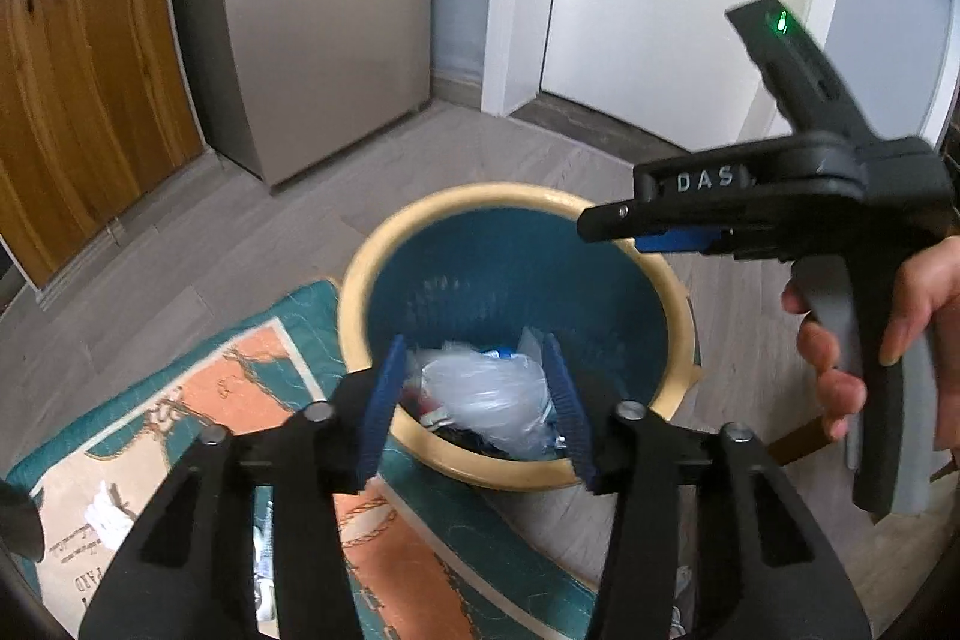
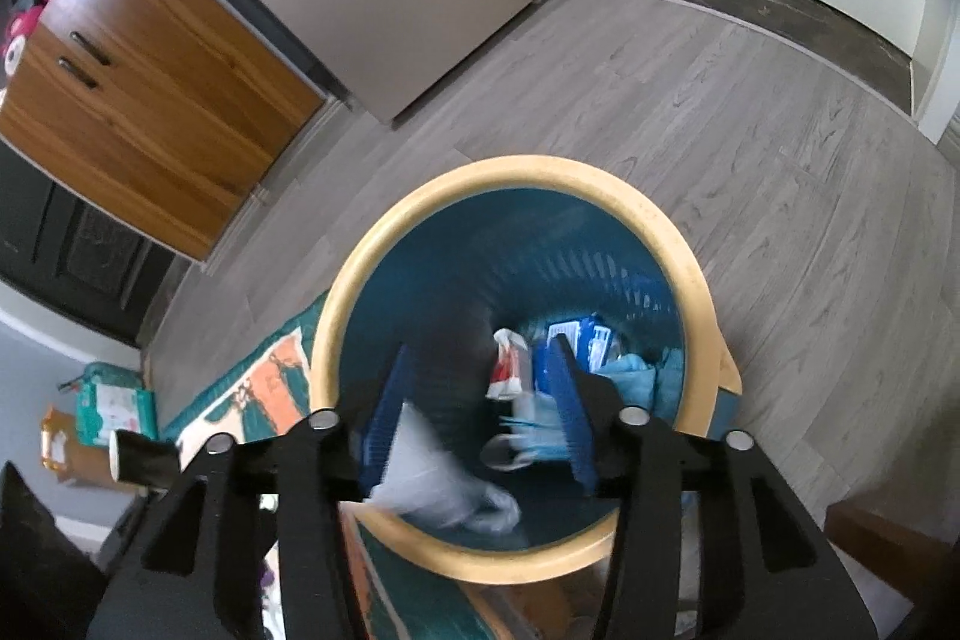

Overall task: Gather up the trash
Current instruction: 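Carry the mask and clear bag over the bin and open both tools, then move both tools back over the rug toward remaining trash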

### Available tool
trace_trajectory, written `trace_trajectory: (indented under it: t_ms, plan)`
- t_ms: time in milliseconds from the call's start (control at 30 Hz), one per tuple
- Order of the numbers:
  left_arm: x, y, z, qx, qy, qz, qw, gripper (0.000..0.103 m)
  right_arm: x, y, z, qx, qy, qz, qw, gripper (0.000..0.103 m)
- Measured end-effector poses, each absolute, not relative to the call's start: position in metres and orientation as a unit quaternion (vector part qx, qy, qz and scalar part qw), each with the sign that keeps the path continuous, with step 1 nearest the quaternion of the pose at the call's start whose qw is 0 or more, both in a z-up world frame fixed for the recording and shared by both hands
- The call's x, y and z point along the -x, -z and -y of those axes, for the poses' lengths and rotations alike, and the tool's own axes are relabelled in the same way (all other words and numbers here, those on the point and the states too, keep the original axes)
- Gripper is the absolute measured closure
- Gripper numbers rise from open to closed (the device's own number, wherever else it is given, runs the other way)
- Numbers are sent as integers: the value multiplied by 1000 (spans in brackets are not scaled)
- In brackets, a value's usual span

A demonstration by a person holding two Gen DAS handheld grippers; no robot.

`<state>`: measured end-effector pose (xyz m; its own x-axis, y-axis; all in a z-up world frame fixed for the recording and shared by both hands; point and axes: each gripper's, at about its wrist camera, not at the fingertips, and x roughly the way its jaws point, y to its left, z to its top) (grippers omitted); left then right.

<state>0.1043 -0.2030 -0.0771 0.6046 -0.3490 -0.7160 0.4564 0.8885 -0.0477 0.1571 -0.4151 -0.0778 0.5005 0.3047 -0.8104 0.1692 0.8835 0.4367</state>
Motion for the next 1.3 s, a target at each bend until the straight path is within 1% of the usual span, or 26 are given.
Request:
trace_trajectory:
  t_ms: [33,100,200,300,500,733,867,967,1167,1300]
  plan:
    - [-103,75,200,-68,223,-383,894,52,-157,77,415,-240,-40,-497,833,39]
    - [-100,70,193,-64,216,-379,898,41,-156,74,414,-245,-37,-495,833,24]
    - [-97,61,181,-58,204,-371,904,34,-154,69,411,-248,-37,-490,835,15]
    - [-90,52,168,-54,191,-362,911,28,-150,63,404,-238,-40,-485,841,10]
    - [-77,39,150,-61,172,-352,918,22,-146,56,386,-210,-45,-485,847,8]
    - [-64,35,120,-86,143,-354,920,22,-144,51,366,-184,-52,-485,853,7]
    - [-49,32,95,-108,120,-351,922,22,-144,52,354,-169,-55,-489,854,7]
    - [-40,30,69,-105,103,-356,923,22,-140,52,340,-155,-60,-491,855,7]
    - [-19,30,15,-106,53,-368,922,22,-128,57,277,-77,-83,-500,858,7]
    - [-2,31,-22,-88,23,-375,922,22,-114,61,233,-32,-111,-505,855,7]
